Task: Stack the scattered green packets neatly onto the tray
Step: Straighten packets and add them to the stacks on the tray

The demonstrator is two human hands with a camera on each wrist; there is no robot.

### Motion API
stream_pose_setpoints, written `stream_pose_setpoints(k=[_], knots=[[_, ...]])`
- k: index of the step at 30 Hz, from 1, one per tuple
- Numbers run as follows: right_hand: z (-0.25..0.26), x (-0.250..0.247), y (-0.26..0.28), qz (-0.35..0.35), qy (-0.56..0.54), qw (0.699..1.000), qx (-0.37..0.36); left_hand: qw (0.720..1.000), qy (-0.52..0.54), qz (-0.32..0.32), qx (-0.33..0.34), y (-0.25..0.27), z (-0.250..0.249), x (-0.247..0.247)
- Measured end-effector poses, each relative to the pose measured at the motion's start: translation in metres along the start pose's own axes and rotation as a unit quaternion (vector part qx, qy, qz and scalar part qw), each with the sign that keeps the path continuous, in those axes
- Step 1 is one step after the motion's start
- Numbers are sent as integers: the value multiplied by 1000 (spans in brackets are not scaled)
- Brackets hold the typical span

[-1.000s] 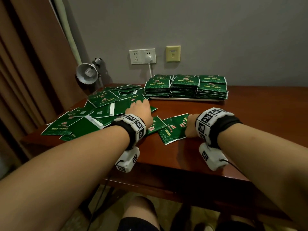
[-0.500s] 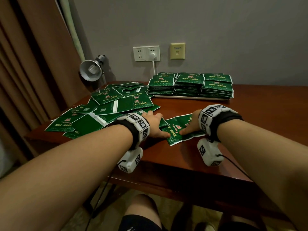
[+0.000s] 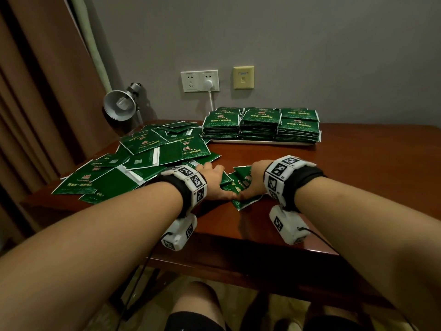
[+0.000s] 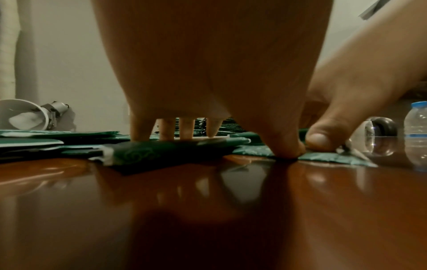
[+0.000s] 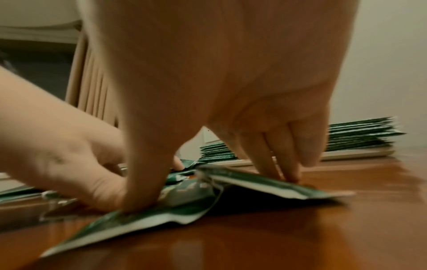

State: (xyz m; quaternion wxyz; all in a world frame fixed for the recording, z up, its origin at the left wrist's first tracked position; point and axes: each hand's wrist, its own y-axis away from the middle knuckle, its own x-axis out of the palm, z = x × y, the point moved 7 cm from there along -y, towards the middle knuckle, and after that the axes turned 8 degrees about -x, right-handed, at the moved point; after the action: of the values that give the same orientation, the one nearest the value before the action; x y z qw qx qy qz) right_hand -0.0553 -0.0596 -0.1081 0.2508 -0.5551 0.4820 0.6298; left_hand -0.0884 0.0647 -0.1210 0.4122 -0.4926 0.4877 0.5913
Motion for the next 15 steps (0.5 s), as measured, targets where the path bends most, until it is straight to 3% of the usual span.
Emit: stream_pose_setpoints(k=[3, 6, 10, 15], knots=[[-21, 9, -44, -7, -4, 998, 55, 1000, 22, -8, 2, 0, 1, -3], [-48, 18, -87, -25, -25, 998, 47, 999, 50, -16, 2, 0, 4, -7], [-29, -34, -2, -117, -95, 988, 35, 998, 59, -16, -8, 0, 8, -10], [-41, -47, 14, -156, -135, 976, 72, 997, 70, -20, -40, -1, 17, -14]])
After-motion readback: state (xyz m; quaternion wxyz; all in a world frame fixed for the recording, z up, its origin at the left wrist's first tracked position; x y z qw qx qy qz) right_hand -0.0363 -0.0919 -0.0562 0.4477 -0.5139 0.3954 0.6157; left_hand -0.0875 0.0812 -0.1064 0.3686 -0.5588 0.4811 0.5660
